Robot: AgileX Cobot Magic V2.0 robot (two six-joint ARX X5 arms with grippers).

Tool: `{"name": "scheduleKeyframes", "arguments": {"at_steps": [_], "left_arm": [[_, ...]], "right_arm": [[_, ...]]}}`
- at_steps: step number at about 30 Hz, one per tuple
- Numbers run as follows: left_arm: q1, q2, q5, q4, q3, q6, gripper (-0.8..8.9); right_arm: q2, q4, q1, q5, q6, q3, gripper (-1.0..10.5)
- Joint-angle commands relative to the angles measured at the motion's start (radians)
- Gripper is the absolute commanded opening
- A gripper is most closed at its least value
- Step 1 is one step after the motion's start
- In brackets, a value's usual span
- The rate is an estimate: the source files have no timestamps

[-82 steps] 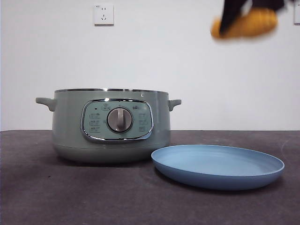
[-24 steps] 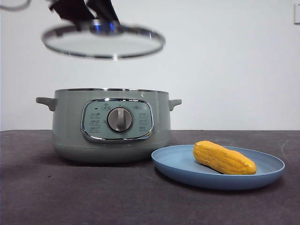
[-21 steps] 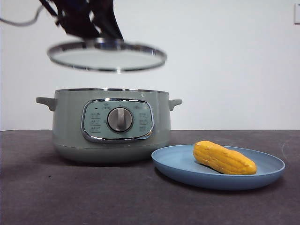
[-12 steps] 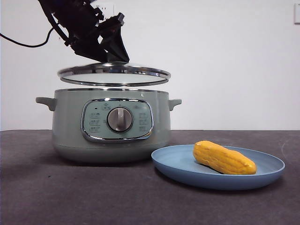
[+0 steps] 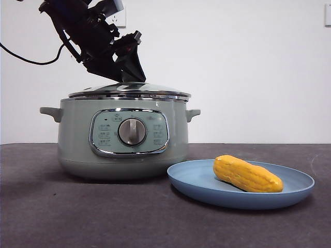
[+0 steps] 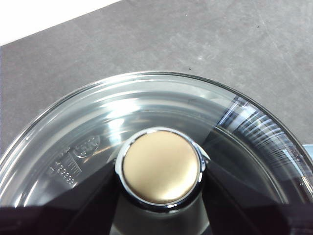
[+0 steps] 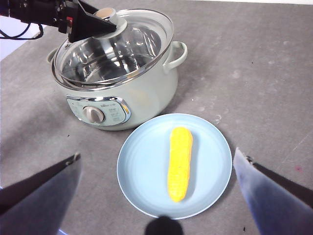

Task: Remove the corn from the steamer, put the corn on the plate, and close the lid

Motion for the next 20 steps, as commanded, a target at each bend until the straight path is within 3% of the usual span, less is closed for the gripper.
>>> {"name": "scheduleKeyframes", "arguments": {"at_steps": [1, 20], "left_arm": [[-0.001, 0.003, 0.000, 0.011, 0.009, -0.002, -0.08], [0.000, 0.003, -0.044, -0.152, 0.009, 0.028, -0.08]], "right_arm": [[-0.003, 0.006, 0.002, 0.002, 0.010, -0.009, 5.4], [-0.003, 0.006, 0.002, 0.002, 0.009, -0.009, 5.4]]}}
